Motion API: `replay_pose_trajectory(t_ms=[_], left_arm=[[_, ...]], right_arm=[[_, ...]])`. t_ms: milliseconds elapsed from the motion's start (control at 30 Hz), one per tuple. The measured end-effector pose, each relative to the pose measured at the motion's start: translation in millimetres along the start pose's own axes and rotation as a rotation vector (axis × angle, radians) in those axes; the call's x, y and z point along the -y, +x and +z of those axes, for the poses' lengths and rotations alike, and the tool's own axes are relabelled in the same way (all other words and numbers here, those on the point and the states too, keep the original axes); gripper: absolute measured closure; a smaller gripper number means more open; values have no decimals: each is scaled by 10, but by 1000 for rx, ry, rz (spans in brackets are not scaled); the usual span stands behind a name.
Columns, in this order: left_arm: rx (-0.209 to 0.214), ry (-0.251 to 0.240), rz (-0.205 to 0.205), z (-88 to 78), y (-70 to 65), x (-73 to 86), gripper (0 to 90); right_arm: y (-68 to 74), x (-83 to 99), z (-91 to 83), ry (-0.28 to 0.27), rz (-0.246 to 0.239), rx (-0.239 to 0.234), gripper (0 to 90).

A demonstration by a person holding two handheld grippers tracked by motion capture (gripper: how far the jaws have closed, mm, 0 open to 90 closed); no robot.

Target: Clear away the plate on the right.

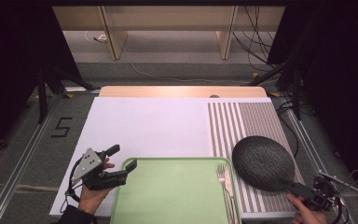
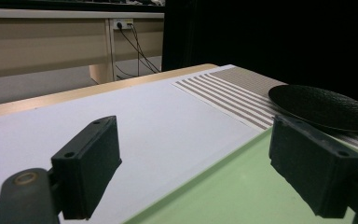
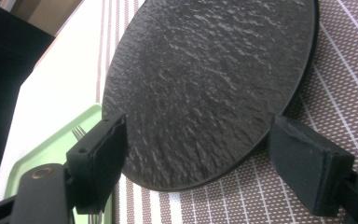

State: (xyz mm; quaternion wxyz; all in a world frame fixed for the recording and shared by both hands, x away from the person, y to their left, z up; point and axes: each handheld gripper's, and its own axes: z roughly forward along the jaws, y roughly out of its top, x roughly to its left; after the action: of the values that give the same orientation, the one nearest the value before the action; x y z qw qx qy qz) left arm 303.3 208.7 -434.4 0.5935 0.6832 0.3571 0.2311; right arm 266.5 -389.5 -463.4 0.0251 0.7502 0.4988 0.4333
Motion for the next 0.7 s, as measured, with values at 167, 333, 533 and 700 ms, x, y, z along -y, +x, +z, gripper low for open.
replay_pose_trajectory(t_ms=[167,333,533,700], left_arm=[[0,1,1,1,-2,0,158],[-2,2,1,2,-1,0,158],[-2,3,2,2,0,1,158],[-2,3,1,3,1,1,158]], right_arm=[[-43,15,4,-11,53,-12,224],[-53,19,2,-19,61,5,223],[-75,27,18,-9,87,-5,229],[-93,41,38,-2,118,-28,234]])
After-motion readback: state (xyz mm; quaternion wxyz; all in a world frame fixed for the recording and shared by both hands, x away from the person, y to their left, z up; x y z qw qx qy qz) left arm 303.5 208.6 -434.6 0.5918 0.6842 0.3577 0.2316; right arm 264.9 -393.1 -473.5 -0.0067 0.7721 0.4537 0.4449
